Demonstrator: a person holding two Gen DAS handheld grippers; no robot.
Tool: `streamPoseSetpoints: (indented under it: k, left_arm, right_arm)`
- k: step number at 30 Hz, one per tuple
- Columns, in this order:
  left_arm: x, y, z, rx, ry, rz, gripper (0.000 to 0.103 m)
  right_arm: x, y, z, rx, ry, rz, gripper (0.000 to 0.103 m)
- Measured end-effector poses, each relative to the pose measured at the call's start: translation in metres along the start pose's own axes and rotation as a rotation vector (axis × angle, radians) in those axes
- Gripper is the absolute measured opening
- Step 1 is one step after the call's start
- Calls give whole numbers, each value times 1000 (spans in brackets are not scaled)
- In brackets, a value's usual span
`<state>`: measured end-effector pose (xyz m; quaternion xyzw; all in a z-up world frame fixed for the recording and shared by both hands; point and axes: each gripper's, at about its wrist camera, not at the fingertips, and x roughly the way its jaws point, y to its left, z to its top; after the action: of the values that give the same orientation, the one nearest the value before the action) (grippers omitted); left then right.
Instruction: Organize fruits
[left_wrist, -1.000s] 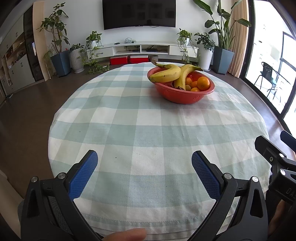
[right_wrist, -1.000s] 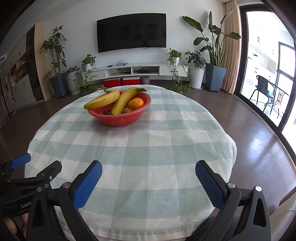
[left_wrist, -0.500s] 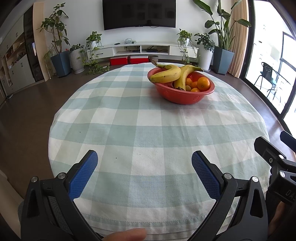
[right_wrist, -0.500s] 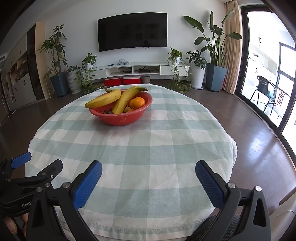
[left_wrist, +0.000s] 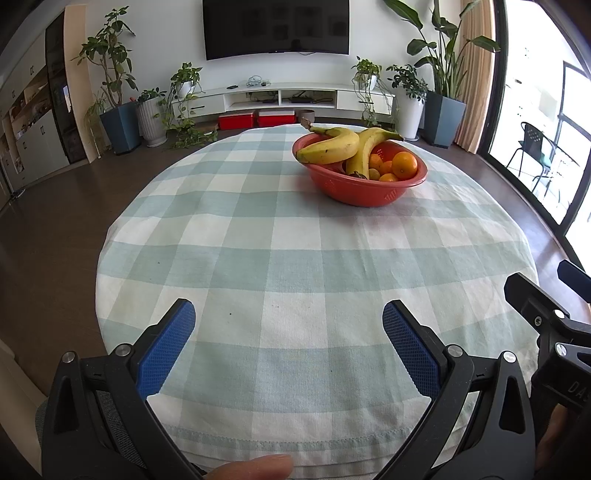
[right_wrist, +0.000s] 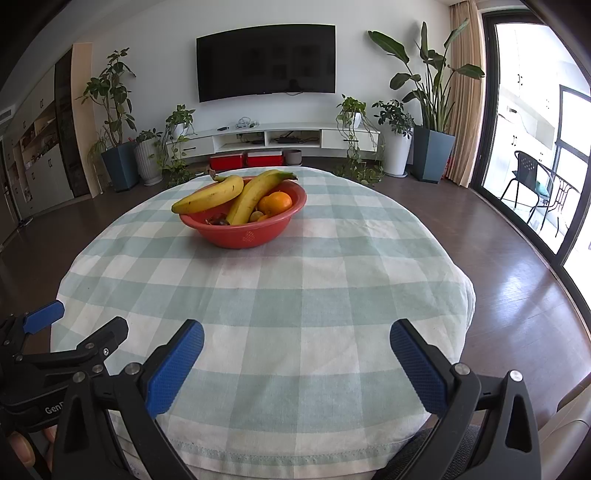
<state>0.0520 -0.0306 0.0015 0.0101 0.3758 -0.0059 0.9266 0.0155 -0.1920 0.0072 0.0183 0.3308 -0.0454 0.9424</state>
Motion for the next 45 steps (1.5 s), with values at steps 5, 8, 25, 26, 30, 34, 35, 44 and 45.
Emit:
streamPoseSetpoints:
  k: [5, 8, 25, 26, 30, 34, 35, 44, 45]
  left_arm:
    - [0, 0, 0, 1, -1, 1, 103]
    - [0, 0, 0, 0, 0, 2, 103]
    - [0, 0, 0, 1, 0, 2, 103]
    - [0, -1, 0, 1, -1, 2, 103]
    - [0, -1, -1, 3, -2, 2, 103]
    - [0, 0, -1, 2, -2, 2, 103]
    - [0, -1, -1, 2, -2, 2, 103]
    - [0, -1, -1, 3, -1, 1, 103]
    - [0, -1, -1, 3, -1, 3, 103]
  right_arm:
    - [0, 0, 0, 0, -1, -1, 103]
    - [-1, 0, 0, 0, 1, 0, 103]
    - [-1, 2, -1, -4, 3, 0, 103]
    - [-1, 2, -1, -3, 3, 0, 103]
    - [-1, 2, -1, -4, 4, -1, 103]
    - [-1, 2, 0, -4, 4, -1, 103]
    - [-1, 2, 0, -4, 4, -1, 103]
    - [-2, 3, 0, -4, 5, -1, 103]
    - [-2, 3, 0, -5, 5, 0, 103]
